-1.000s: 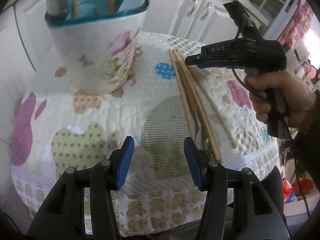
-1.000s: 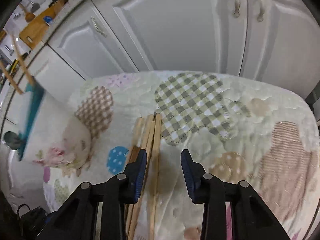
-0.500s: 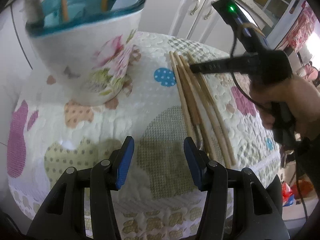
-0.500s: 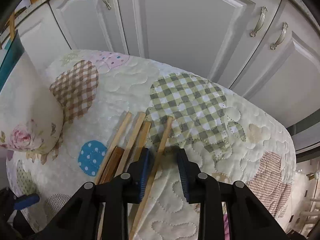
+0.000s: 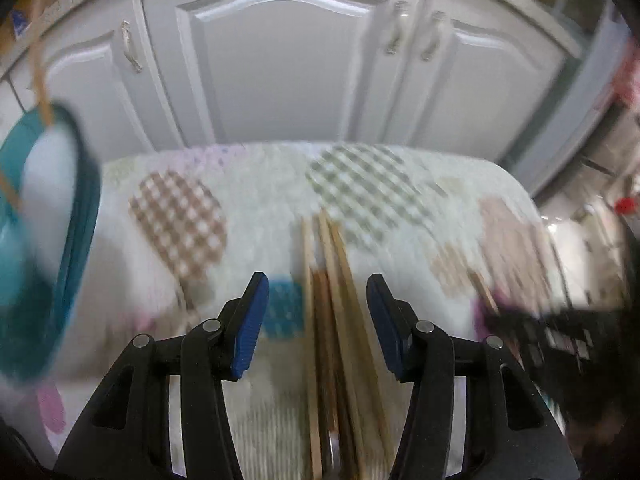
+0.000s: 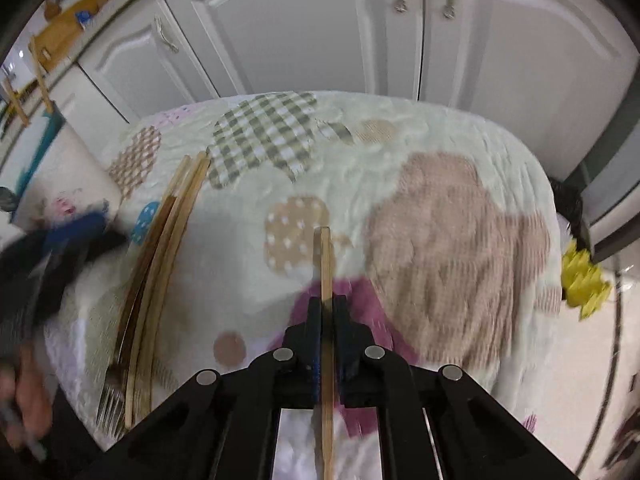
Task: Organize utensils
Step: 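Return both tools to the chopstick pile and close each on a chopstick, then lift the chopsticks and carry them toward the holder with both tools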
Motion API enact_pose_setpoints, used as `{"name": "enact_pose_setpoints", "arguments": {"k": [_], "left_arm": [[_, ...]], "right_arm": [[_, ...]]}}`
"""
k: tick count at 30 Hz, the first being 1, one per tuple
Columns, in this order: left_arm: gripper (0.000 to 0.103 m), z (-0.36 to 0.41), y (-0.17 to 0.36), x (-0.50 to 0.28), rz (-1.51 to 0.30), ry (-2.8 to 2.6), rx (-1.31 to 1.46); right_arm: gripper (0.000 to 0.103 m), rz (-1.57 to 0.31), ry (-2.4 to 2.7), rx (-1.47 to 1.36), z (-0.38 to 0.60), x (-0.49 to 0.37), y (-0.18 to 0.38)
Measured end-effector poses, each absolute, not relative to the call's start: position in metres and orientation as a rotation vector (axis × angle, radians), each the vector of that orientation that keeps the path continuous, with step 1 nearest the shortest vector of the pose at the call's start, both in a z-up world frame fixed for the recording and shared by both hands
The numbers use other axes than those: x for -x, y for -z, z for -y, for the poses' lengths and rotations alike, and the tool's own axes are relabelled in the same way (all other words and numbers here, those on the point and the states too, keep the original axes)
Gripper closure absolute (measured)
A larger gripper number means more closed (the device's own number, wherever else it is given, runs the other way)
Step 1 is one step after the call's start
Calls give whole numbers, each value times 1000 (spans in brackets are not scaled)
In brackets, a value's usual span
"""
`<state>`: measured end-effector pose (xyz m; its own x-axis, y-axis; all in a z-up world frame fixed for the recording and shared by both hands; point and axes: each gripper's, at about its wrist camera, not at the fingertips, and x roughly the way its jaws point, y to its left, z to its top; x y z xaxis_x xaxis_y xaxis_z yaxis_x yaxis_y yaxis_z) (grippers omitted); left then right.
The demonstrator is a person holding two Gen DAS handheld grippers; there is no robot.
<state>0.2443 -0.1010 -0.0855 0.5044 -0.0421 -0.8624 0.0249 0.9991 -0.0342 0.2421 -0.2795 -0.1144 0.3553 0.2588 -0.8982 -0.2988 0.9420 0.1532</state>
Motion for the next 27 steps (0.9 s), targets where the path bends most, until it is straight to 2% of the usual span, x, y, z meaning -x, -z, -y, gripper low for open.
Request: {"name": "enact_pose_setpoints", "arguments": {"k": [3,9,14,16,17,18,21,27], "left_arm": [[64,101,88,-264,-1072,-14,-29],[64,107,119,-287,-1155,-50,-103],[64,110,126,-297,-1138,-59,-131],[75,109,127,-297,-1144,-40,-125],[94,114,127,-300,-1148,-19,-136],[99,119,127,-298,-1150,-10,-158],[99,131,118,-289,-1114,27,-204],[99,124,53,-269,-1005,132,-152]], "right_arm": [[99,-1135,-372,-2,282,-240,113],[99,-1110,-403,-39,296,-229,110],[99,-1092,-420,-49,303,-228,110],[99,-1090,-419,-30,300,-226,110],[99,-1091,-417,-25,300,-226,110],[99,-1095,-416,-18,297,-227,110],[99,-1123,-413,13,293,-233,109],[98,-1130,-431,-99,302,-244,88]]}}
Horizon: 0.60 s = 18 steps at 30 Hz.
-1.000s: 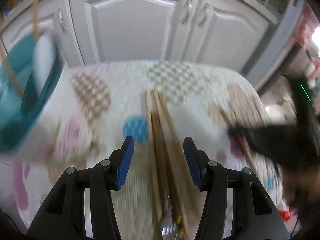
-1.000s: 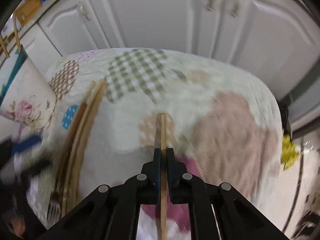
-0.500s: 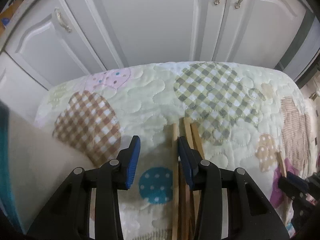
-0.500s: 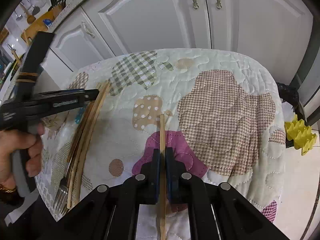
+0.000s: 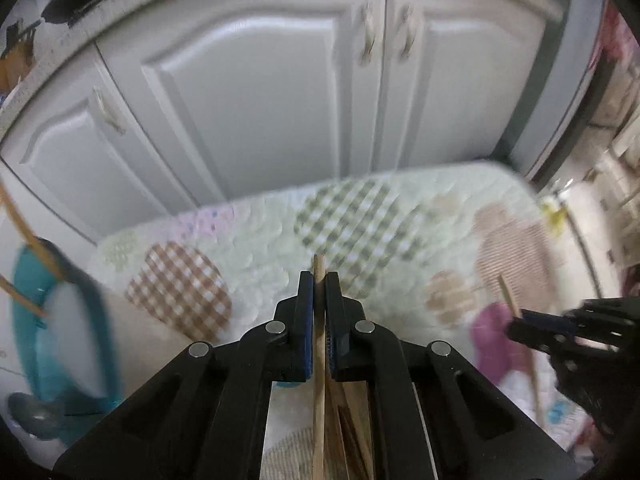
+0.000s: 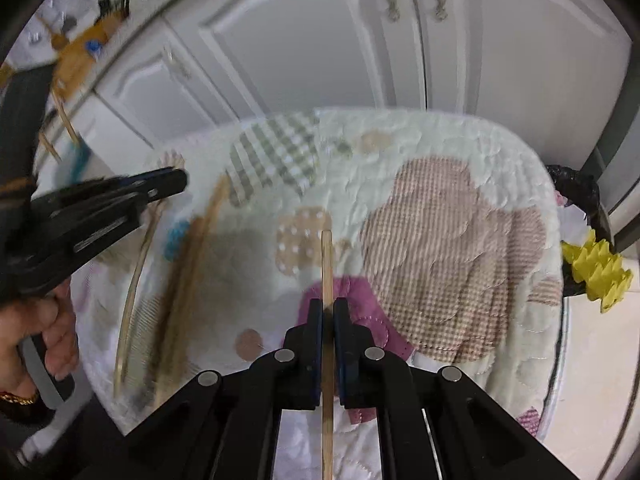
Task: Organize utensils
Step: 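Lift the chopsticks and carry them toward the holder with both tools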
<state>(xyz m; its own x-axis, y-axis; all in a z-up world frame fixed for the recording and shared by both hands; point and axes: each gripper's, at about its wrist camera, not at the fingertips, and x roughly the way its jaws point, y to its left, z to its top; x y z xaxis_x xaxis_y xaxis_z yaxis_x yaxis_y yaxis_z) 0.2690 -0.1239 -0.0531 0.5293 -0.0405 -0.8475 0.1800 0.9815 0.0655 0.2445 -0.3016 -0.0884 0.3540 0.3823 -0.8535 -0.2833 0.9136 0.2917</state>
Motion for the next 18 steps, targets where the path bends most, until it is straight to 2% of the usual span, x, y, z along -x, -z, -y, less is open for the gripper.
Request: {"name": "enact_pose_setpoints", "arguments": {"k": [6,18], "left_arm": [[99,110,23,-242,-1018,277,-76],[99,82,-16,-206,-953,376,30]], "right_arm": [[99,-1093,-451,-185,308,-233,52],[98,-998,-402,-115,276,-204,-13]]}}
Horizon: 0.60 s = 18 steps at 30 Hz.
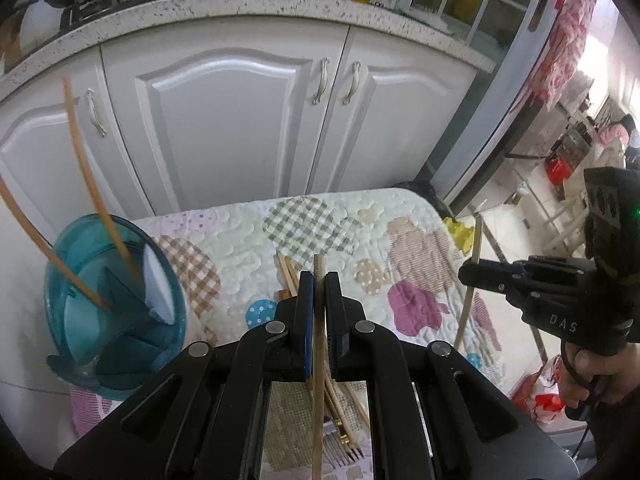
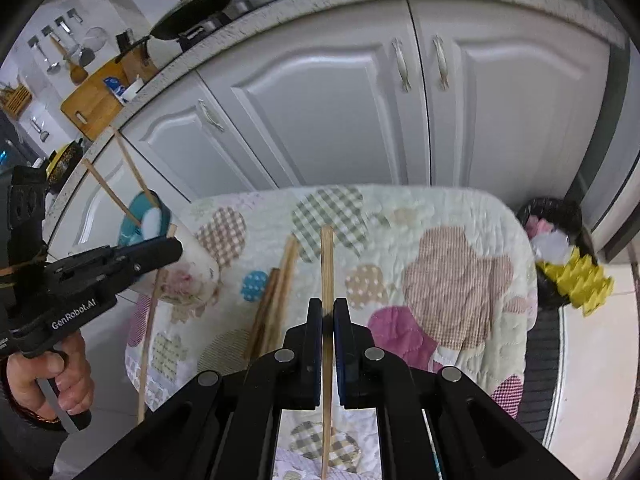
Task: Organize utensils
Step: 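Lift the chopsticks and carry them toward the holder with both tools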
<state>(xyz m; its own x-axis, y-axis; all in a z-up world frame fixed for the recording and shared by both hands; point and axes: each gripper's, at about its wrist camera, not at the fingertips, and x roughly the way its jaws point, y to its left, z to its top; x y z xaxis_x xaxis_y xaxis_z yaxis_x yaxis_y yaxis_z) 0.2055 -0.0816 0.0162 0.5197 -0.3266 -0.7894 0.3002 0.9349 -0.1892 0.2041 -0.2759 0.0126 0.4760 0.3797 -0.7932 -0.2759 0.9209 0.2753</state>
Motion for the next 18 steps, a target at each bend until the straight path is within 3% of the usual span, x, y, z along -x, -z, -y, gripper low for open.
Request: {"name": "enact_pose_setpoints", "arguments": {"k": [18], "left_arm": [[99,64,-49,-171,-875,419,10]], "right_arm": [[99,-911,-395,6,250,-171,-60]]}}
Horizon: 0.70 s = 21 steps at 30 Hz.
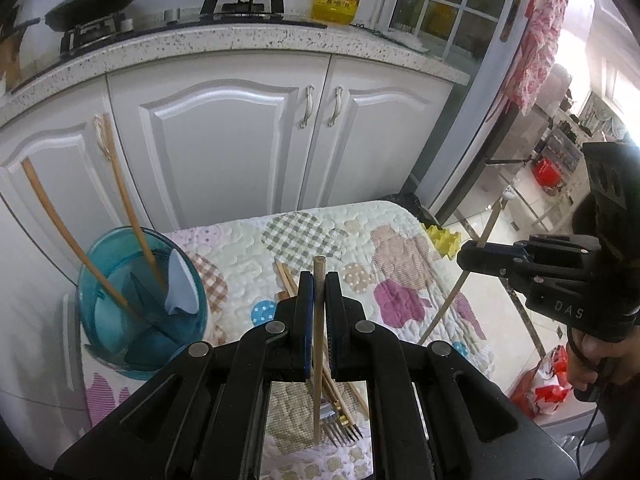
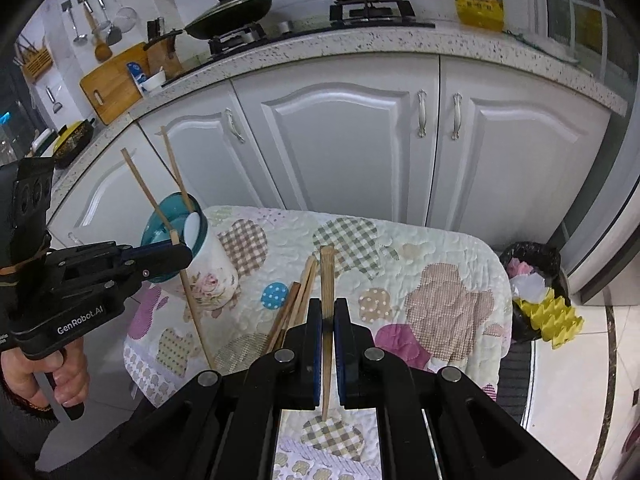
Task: Organize utensils
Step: 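Lift the chopsticks and carry them toward the holder with both tools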
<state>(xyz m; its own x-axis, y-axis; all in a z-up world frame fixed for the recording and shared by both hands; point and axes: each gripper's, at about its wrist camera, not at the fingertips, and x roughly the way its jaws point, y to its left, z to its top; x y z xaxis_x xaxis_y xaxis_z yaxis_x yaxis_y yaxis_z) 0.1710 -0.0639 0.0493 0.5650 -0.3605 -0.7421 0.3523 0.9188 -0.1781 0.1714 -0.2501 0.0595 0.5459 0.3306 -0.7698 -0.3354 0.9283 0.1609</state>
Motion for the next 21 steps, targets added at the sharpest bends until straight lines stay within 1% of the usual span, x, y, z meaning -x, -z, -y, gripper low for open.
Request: {"name": "enact_pose_setpoints", "arguments": {"k": [11,21], "left_arm": [[99,53,-75,-156,-845,444,5],[99,27,-104,-155,-808,430,36]], "right_arm": [[99,-851,-420,27,235,-160,-79],[99,-795,-463,28,215,-159,-108]]}}
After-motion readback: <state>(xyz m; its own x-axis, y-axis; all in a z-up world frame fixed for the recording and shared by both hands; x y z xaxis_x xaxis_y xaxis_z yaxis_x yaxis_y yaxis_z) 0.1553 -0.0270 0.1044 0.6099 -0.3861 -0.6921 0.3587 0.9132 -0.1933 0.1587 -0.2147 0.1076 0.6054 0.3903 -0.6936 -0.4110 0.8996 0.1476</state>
